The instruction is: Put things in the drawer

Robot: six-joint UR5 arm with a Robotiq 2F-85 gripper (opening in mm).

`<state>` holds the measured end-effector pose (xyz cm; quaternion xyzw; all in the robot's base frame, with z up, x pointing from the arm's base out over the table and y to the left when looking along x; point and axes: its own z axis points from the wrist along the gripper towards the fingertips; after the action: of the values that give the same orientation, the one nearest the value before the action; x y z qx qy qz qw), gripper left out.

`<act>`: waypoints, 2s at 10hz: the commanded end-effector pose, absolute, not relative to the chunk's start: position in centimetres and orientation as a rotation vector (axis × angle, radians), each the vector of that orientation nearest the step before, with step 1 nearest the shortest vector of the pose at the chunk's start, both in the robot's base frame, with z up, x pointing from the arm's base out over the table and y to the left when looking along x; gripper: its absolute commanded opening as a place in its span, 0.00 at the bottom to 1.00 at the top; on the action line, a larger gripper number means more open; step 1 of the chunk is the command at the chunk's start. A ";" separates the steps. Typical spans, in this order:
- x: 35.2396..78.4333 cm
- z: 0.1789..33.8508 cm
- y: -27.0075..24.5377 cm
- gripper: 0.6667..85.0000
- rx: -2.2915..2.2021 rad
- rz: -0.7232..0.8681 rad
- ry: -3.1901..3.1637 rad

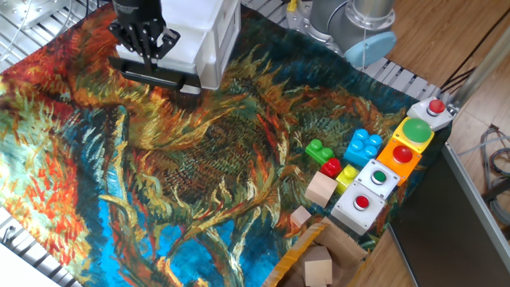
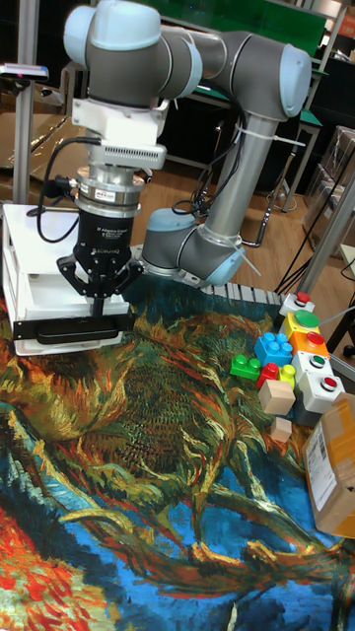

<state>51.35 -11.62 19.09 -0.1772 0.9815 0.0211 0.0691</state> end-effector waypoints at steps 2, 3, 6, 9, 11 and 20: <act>51.5 18.3 -11.2 0.01 -0.519 0.103 2.940; 51.3 17.9 -11.2 0.01 -0.518 0.109 2.937; 49.0 16.8 -12.0 0.01 -0.526 0.140 2.938; 46.8 16.7 -12.9 0.01 -0.531 0.167 2.953; 45.8 17.7 -13.0 0.01 -0.527 0.157 2.989; 42.0 19.4 -13.4 0.01 -0.566 0.202 3.017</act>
<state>42.10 -13.68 19.05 -0.1830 0.9810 0.0586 0.0270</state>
